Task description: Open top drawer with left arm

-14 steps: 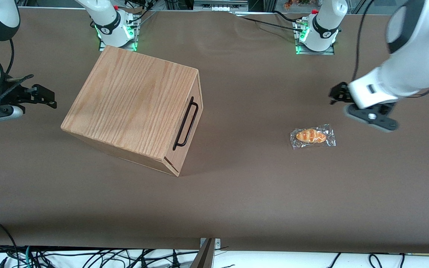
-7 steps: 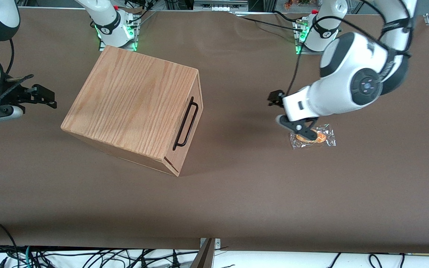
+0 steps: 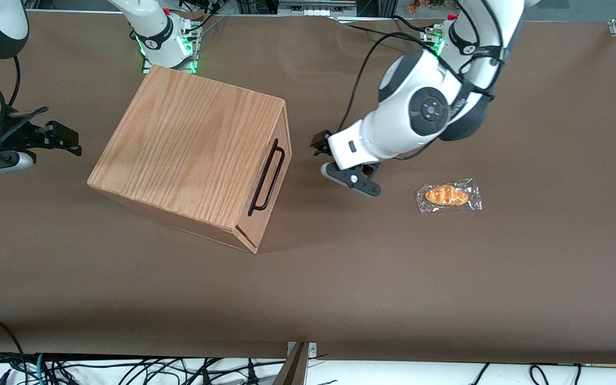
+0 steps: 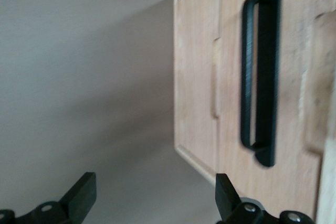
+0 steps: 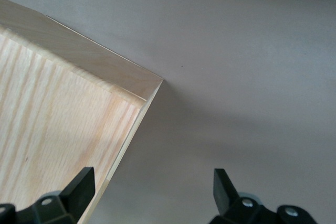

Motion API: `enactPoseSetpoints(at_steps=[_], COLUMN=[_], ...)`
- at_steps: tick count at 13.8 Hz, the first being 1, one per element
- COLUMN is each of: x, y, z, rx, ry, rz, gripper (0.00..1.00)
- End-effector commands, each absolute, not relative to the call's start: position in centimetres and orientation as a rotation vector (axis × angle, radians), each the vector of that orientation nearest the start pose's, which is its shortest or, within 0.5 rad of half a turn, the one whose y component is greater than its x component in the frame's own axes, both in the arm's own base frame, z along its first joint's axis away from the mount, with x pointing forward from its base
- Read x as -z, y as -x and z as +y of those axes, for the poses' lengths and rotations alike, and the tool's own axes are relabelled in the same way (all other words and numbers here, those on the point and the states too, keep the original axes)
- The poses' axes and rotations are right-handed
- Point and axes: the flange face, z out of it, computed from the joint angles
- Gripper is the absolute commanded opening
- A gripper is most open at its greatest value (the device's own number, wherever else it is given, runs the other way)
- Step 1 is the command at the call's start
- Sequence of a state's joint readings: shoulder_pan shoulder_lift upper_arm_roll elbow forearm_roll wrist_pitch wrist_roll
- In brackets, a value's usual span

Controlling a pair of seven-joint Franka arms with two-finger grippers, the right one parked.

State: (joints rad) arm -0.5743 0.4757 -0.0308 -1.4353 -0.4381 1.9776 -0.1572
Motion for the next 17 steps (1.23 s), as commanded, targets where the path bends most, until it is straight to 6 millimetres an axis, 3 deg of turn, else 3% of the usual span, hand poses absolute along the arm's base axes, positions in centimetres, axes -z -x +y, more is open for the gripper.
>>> enactPoseSetpoints(at_steps=[1, 4, 11, 17], x=[-42.2, -41.5, -39.7, -38.5], y=[-56.8, -57.2, -57.0, -57.7], z=[-45.6, -48.0, -50.2, -49.3], rx=[-0.123, -0.116, -0.103, -0.096], ry=[3.568, 3.588, 3.600, 3.574], rz=[0.385, 0.310, 0.278, 0.286], gripper=[1.00, 1.00, 1.00, 1.00])
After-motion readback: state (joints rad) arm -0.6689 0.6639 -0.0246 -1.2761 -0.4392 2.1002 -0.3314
